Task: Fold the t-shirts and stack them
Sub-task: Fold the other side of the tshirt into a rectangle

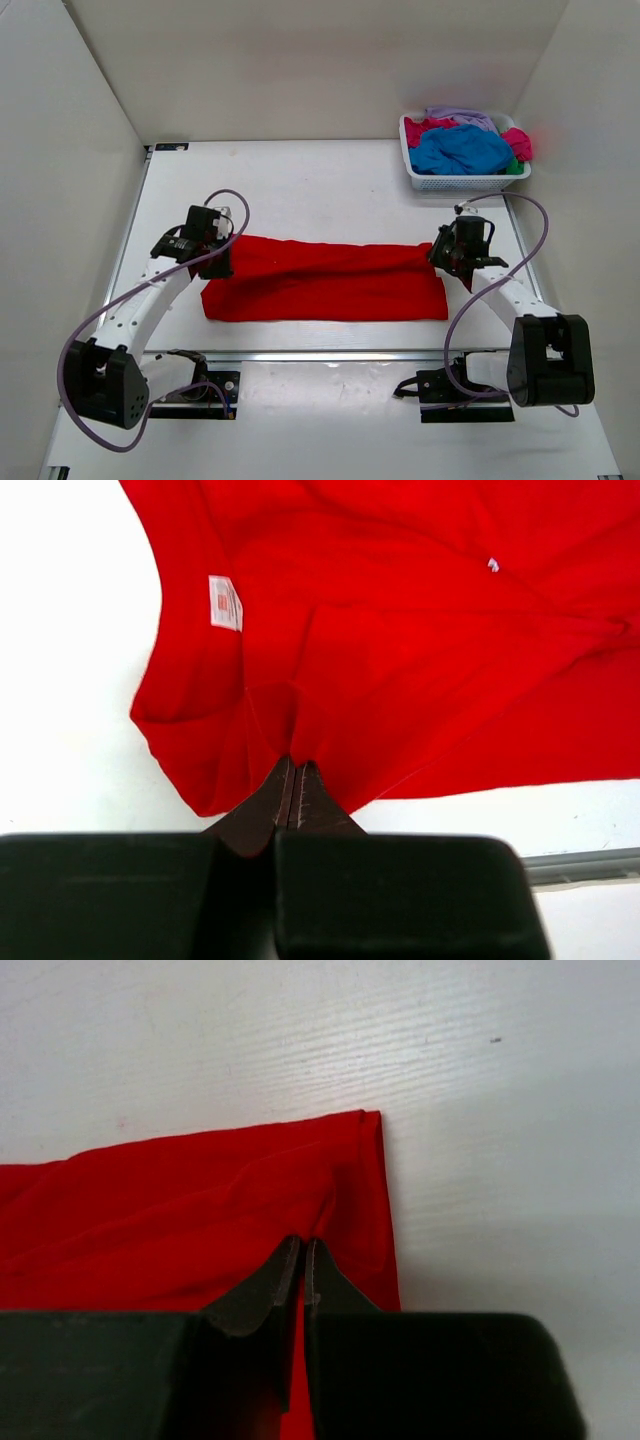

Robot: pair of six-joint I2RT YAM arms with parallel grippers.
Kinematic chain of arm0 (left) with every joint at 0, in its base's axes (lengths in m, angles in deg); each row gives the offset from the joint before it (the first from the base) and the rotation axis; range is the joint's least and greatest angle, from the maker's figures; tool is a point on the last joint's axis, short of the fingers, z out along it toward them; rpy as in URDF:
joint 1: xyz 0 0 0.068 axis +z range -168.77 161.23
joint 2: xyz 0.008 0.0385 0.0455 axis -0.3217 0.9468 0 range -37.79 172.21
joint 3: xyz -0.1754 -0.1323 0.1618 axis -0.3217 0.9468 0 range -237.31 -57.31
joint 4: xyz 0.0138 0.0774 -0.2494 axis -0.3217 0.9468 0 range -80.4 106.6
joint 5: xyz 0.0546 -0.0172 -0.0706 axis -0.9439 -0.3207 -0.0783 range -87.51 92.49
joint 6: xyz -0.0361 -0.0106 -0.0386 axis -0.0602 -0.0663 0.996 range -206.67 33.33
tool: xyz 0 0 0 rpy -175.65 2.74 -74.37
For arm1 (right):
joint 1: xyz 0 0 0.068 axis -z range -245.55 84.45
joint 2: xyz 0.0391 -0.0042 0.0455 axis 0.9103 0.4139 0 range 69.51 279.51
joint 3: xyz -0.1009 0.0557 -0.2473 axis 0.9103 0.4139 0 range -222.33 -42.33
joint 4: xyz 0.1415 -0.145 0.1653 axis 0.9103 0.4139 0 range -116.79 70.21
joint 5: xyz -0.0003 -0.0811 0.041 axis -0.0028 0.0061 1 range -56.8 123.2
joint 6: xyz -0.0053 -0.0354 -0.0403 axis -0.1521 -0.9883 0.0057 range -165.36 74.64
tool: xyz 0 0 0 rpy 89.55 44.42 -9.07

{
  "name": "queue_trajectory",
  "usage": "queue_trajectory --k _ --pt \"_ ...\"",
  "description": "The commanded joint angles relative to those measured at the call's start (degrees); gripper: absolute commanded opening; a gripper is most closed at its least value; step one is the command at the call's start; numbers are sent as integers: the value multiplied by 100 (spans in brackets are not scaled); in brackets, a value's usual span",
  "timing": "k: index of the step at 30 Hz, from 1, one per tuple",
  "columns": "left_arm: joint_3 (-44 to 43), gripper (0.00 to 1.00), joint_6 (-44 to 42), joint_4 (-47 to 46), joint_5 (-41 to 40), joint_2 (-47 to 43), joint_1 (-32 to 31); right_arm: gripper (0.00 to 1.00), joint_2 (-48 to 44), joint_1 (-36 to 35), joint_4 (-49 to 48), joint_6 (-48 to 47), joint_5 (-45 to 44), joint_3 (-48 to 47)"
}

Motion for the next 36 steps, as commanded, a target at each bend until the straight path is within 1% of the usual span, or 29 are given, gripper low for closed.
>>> queue_trajectory --k 1,2,3,6,9,12,15,16,17,18,20,24,26,28,29,31,33,35,36 --pt "228 0 116 -60 62 -370 -44 0 -179 33 89 115 -51 156" --pt "316 0 142 -77 123 -396 -44 0 -240 42 133 123 -86 157" --pt "395 0 160 -77 167 -484 -44 4 -275 24 177 158 -87 200" --pt "632 0 230 -86 255 -651 -87 10 -354 77 326 176 -131 306" --pt "694 0 336 -77 159 -792 -246 11 -565 103 414 334 -314 446" --pt "773 0 328 -86 465 -871 -62 12 -732 190 589 474 -438 508" --pt "687 0 406 116 484 -898 -61 17 -838 200 765 571 -447 509" --pt "643 0 398 177 449 -924 -113 18 -951 304 801 589 -456 491" --pt "677 0 415 187 423 -994 -140 20 -1013 340 888 642 -604 508" --pt "686 0 424 230 457 -1012 -62 20 -1040 358 924 686 -623 517" --pt "721 0 442 274 571 -1099 9 20 -1250 262 1021 765 -710 491" --pt "800 0 538 520 747 -1179 36 22 -1322 103 1047 529 -658 255" --pt "879 10 503 590 792 -1240 -26 22 -1181 -10 1039 406 -510 105" --pt "958 23 520 643 783 -1310 0 22 -988 -89 969 291 -324 -71" --pt "959 37 520 652 705 -1319 53 22 -953 -125 933 221 -298 -98" --pt "932 47 573 644 590 -1407 149 22 -751 -335 846 -33 -351 -255" --pt "801 56 669 635 275 -1477 141 23 -532 -432 818 -201 -306 -405" --pt "616 60 818 626 107 -1495 80 24 -346 -450 661 -438 -27 -502" --pt "555 61 863 557 150 -1495 106 23 -155 -485 652 -517 79 -624"
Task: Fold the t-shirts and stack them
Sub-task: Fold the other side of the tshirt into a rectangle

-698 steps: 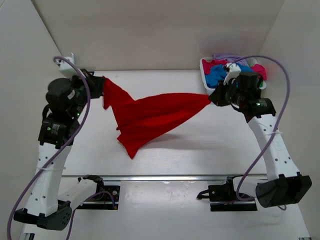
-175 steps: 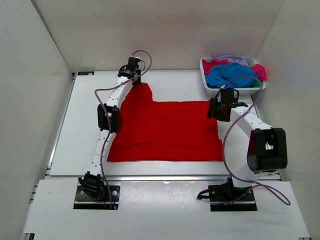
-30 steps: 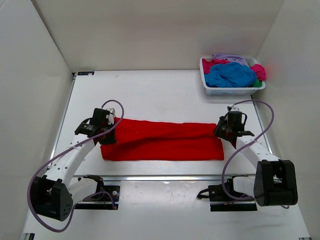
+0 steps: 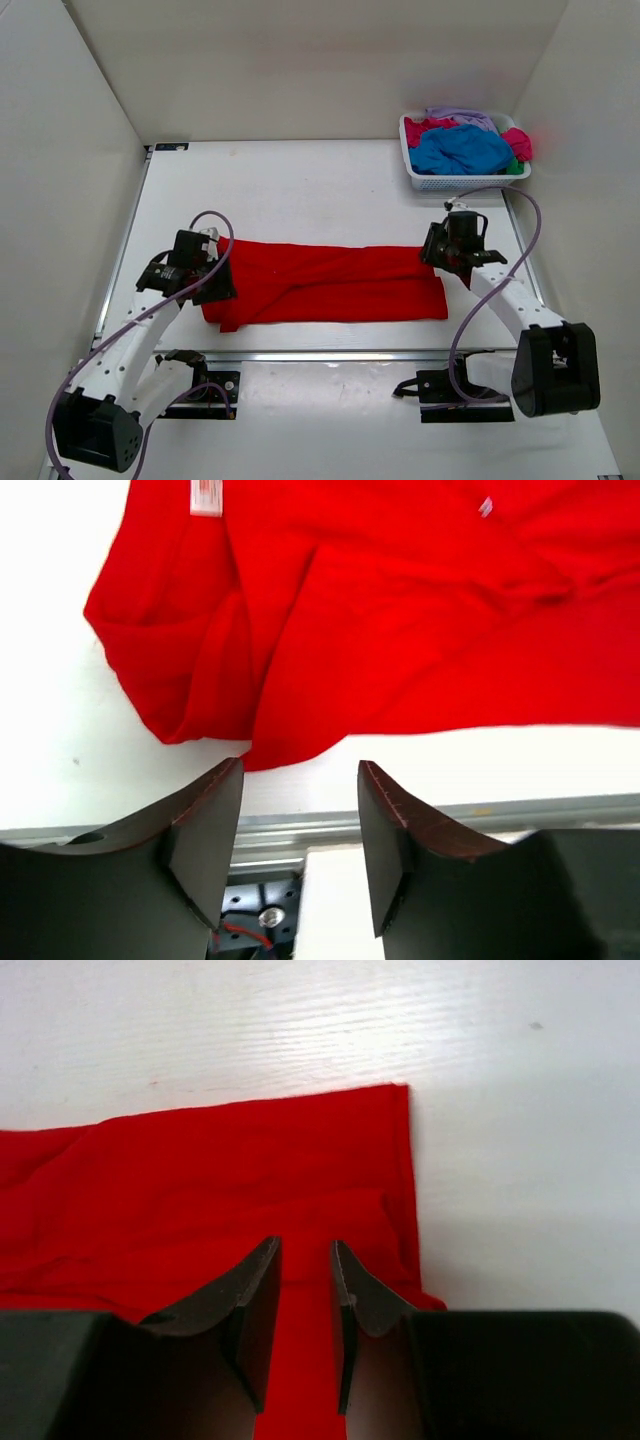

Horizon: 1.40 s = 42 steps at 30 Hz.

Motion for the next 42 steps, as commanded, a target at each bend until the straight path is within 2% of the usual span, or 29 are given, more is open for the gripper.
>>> queue_trajectory --k 1,9,15,24,30,32,33,34,35,37,38,41,42 --pt "-261 60 327 -289 -74 -73 -25 23 400 -142 -349 -568 467 -422" --pt "3 53 1215 -1634 -292 956 -649 25 1763 -846 -121 -1017 108 -1222" --pt "-356 51 1164 -1601 -1239 2096 -1115 25 2063 -978 -148 -947 248 -1056" --pt "-1024 43 1058 -1662 -1672 3802 -1387 24 2089 -1277 388 -569 292 -783" --pt "-964 40 1006 -2162 -1742 3953 -1344 24 1896 -1242 458 -411 458 -459" --pt "-999 27 970 -2172 -1724 3953 -1292 24 1808 -1268 406 -358 503 -379" --pt "-1034 16 927 -2181 -1742 3988 -1300 25 1781 -1320 380 -358 460 -353" --pt "-1139 13 839 -2137 -1725 4075 -1239 24 1729 -1381 432 -341 477 -274" --pt "-1253 15 760 -2041 -1742 4146 -1212 24 1720 -1391 485 -314 451 -291" --pt "-1420 26 558 -1796 -1681 4225 -1221 24 1667 -1382 459 -314 415 -212" --pt "-1447 28 479 -1672 -1715 4174 -1247 24 1684 -1382 468 -314 407 -220" --pt "-1246 27 495 -1776 -1733 3779 -1256 23 1597 -1321 389 -288 503 -115" --pt "-1193 20 461 -1898 -1611 3691 -1169 23 1579 -1321 371 -314 512 -106"
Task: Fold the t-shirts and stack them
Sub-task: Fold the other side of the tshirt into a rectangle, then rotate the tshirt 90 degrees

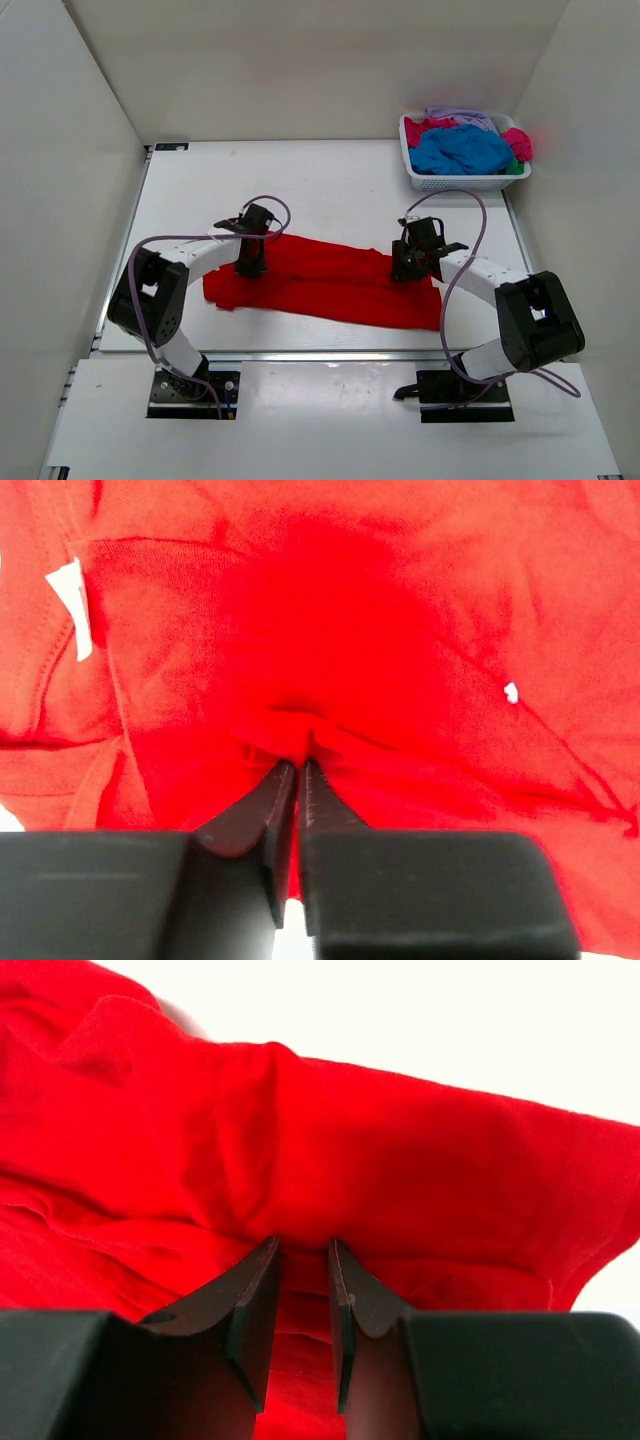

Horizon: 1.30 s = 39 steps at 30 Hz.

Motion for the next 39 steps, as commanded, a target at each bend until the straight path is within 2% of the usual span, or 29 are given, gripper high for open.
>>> queue_trajectory --k 1,2,4,7,15,18,21,22,24,28,29,34,39 --pt "184 14 -187 -186 160 -476 152 23 -47 65 323 44 134 209" --pt "229 7 -213 -221 213 -511 231 24 -73 39 297 70 143 209" --pt "221 0 -318 -187 249 -520 258 23 -65 48 323 71 152 200" --pt "1 0 -415 -81 179 -652 57 24 -30 31 349 44 125 182" --pt "-210 0 -731 -546 1171 -1242 -243 23 49 22 331 45 152 209" --pt "-245 0 -872 -521 1068 -1040 -173 23 93 -5 270 62 125 191" --pt "-272 0 -872 -336 497 -644 -130 23 58 -49 314 71 125 165" --pt "-307 7 -872 -275 278 -435 -129 23 58 -66 297 62 116 156" --pt "-404 14 -759 128 153 -213 -59 23 50 -58 323 53 73 138" --pt "-115 47 -574 7 135 -326 -85 23 -3 -14 323 88 134 208" --pt "-1 50 -478 -19 152 -336 -85 23 58 4 288 71 117 226" --pt "440 43 -301 -142 301 -240 55 23 49 -101 411 27 63 270" --pt "247 43 -266 -292 539 129 240 23 -3 -268 639 333 -103 358"
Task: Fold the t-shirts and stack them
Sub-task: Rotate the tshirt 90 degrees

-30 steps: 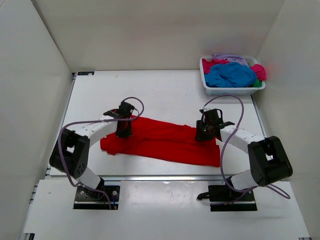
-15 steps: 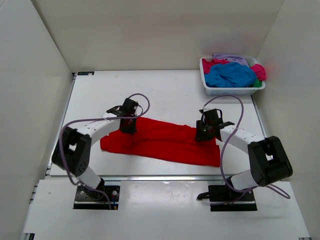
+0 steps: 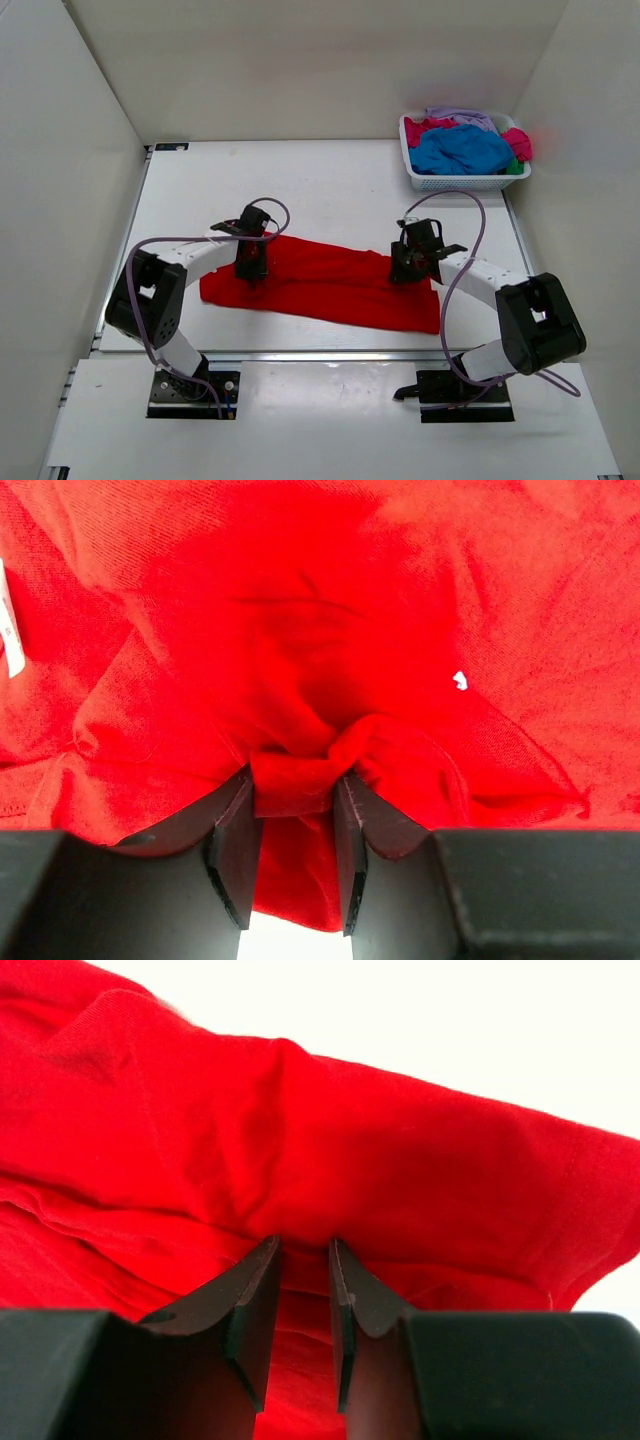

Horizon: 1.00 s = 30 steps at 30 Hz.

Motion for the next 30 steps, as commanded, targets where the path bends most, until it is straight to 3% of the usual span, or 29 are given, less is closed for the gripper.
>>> queue_trajectory --k 1,4,5,7,12,17,21,23,24,26,30 --pt "-139 43 88 -29 76 337 151 24 80 -177 711 260 -51 288" --pt "-701 42 80 -73 233 845 238 28 10 -282 914 531 -165 393" --pt "-825 43 71 -82 277 952 230 40 18 -352 923 576 -200 394" --pt "-1456 42 18 -29 400 1251 221 45 -87 -466 1002 804 -261 473" --pt "-3177 41 -175 418 585 2559 195 44 -385 -931 1037 1743 -385 692" --pt "-5218 41 -526 1190 726 3773 344 36 -474 -1652 1020 2623 -877 622" --pt "-7573 42 -842 2217 665 5117 274 35 -255 -2329 888 3037 -1123 491" --pt "-9936 43 -905 3104 761 6264 265 35 -9 -2714 757 3099 -1097 289" --pt "-10646 44 -827 3117 796 6653 291 34 140 -2891 712 3064 -1053 158" --pt "-10513 44 -712 2810 1278 6684 379 33 342 -3154 581 2959 -1027 -18" --pt "-10837 45 -773 2572 1166 6921 335 33 887 -3665 290 3019 -965 -353"
